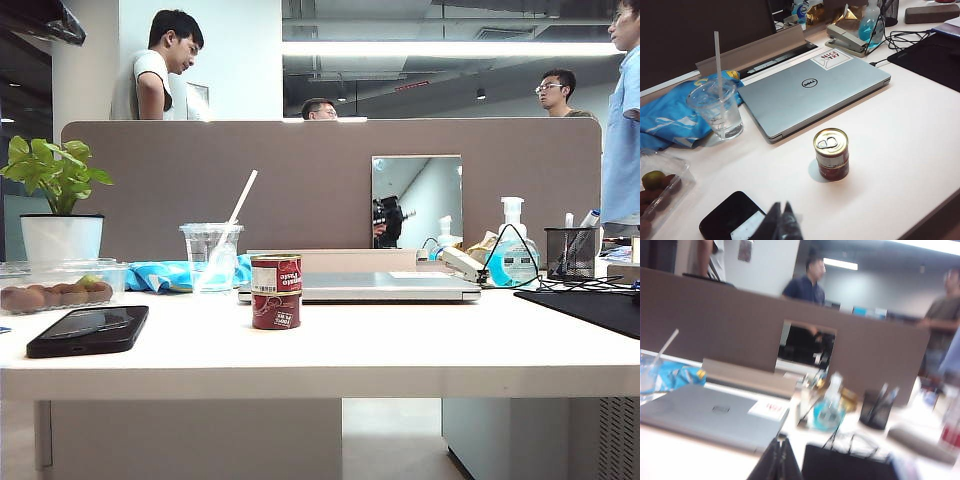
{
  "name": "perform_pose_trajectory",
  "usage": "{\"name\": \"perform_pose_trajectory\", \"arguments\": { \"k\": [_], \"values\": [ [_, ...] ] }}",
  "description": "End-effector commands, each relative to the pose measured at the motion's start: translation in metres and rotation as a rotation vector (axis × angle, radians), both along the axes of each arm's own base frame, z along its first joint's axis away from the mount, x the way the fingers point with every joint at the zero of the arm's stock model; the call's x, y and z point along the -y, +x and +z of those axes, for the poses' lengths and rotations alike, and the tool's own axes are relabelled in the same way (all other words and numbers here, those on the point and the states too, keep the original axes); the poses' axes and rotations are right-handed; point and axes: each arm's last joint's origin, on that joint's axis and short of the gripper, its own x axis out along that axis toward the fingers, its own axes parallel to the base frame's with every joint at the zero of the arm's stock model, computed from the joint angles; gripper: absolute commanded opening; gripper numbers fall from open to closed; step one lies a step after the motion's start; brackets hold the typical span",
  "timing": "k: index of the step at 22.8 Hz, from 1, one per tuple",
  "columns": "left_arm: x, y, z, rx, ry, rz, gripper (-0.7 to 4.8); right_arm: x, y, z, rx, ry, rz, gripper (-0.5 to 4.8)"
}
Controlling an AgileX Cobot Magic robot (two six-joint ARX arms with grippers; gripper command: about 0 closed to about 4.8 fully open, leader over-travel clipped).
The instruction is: Stack a can of tomatoes on the right onto the can of tomatoes on the left.
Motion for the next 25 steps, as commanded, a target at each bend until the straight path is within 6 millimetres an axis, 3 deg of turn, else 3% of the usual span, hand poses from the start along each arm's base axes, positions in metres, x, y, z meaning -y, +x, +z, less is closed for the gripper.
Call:
{"name": "perform_pose_trajectory", "arguments": {
  "k": [1, 5, 11, 25],
  "values": [
    [0.0, 0.0, 0.003, 0.01, -0.009, -0.003, -0.05, 0.0, 0.005, -0.019, -0.003, 0.083, 0.001, -0.05],
    [0.0, 0.0, 0.002, 0.01, -0.009, -0.003, -0.05, 0.0, 0.01, -0.038, -0.087, 0.088, -0.017, -0.05],
    [0.0, 0.0, 0.003, 0.011, -0.009, -0.003, -0.05, 0.002, 0.012, -0.047, -0.184, 0.103, -0.119, -0.05],
    [0.0, 0.0, 0.003, 0.011, -0.009, -0.003, -0.05, 0.002, 0.012, -0.047, -0.188, 0.103, -0.124, -0.05]
  ]
}}
